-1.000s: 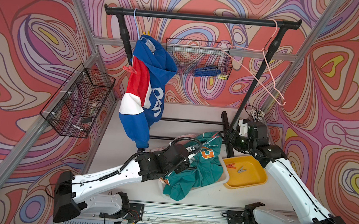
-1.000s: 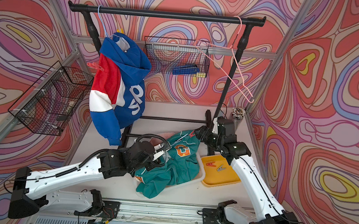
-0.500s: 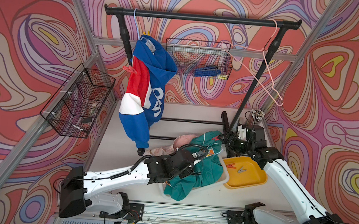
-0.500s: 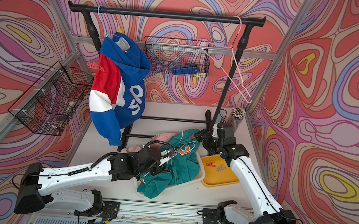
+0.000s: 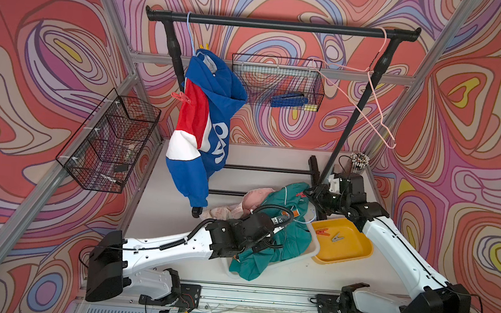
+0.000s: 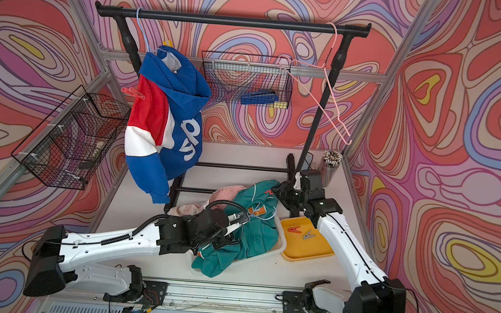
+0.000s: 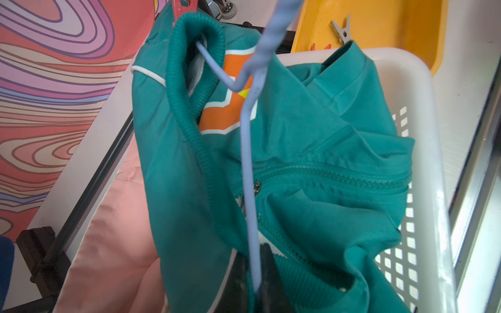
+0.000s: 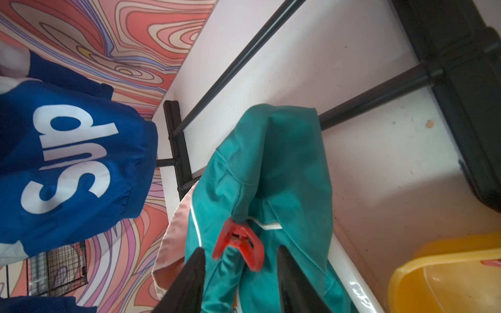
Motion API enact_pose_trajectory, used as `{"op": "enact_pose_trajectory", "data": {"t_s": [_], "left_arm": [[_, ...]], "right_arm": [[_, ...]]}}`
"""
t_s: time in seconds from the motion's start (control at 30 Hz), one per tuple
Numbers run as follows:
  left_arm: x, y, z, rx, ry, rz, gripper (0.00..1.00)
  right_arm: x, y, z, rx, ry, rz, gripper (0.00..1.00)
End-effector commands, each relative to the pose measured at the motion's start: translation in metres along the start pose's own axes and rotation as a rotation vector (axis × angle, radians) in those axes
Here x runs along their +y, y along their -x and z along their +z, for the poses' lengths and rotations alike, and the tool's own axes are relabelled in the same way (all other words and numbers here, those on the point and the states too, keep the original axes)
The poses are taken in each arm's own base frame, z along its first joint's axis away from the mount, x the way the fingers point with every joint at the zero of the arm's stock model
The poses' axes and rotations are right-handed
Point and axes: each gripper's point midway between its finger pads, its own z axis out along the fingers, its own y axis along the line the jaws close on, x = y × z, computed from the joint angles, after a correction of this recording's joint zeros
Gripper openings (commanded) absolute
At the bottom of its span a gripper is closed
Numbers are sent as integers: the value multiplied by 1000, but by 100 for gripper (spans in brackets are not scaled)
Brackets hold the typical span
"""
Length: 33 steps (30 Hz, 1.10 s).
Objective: Remove the clothespins securing jackets to the hanger
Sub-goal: Remove the clothespin from the hanger.
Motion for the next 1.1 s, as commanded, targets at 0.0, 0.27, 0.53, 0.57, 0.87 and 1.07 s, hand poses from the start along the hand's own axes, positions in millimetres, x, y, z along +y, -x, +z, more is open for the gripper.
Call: {"op": "enact_pose_trajectory", "data": {"t_s": [0.0, 0.27, 0.53, 0.57, 0.87, 1.07], "left_arm": [[-15, -3, 6, 3, -51, -5, 0], [-18, -2, 7, 4, -53, -2, 0], [-19, -3, 7, 7, -56, 1, 0], [-19, -3, 7, 8, -56, 2, 0], [-20, -5, 9, 16, -60, 2, 0], [-21, -6, 11, 26, -59, 4, 0]], "right_arm": [[-3, 2, 5, -8, 3, 9, 40], [-5, 4, 9, -6, -3, 14, 33], [-8, 4, 11, -4, -7, 21, 20], [-8, 3, 12, -3, -6, 23, 17], [-6, 2, 10, 0, 3, 17, 2], [-7, -1, 6, 0, 7, 17, 0]]}}
